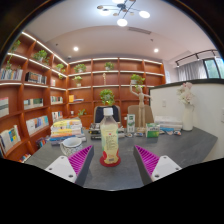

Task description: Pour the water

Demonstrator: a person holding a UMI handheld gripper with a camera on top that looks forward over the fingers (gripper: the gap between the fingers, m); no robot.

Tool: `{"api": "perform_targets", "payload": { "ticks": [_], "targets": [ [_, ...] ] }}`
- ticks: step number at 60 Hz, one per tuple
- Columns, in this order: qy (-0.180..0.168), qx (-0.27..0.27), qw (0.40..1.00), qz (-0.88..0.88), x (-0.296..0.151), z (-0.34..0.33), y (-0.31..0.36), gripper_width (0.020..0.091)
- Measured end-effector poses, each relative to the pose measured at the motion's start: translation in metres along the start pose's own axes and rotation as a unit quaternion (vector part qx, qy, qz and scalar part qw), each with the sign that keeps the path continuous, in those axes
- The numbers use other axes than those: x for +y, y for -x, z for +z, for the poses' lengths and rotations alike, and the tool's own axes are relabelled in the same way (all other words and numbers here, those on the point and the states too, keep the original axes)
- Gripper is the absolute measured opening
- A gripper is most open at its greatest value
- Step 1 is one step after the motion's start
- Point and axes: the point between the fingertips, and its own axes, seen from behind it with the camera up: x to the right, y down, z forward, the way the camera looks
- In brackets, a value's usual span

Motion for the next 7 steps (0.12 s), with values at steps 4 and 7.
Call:
{"api": "perform_targets", "payload": {
  "ticks": [4,7],
  "targets": [
    [-0.01,0.006,1.0,-0.01,-0.0062,-0.0048,-0.0026,0.0808],
    [-0.015,0.009,1.0,-0.011,-0.0113,-0.0077,-0.003,0.0806]
  ]
}}
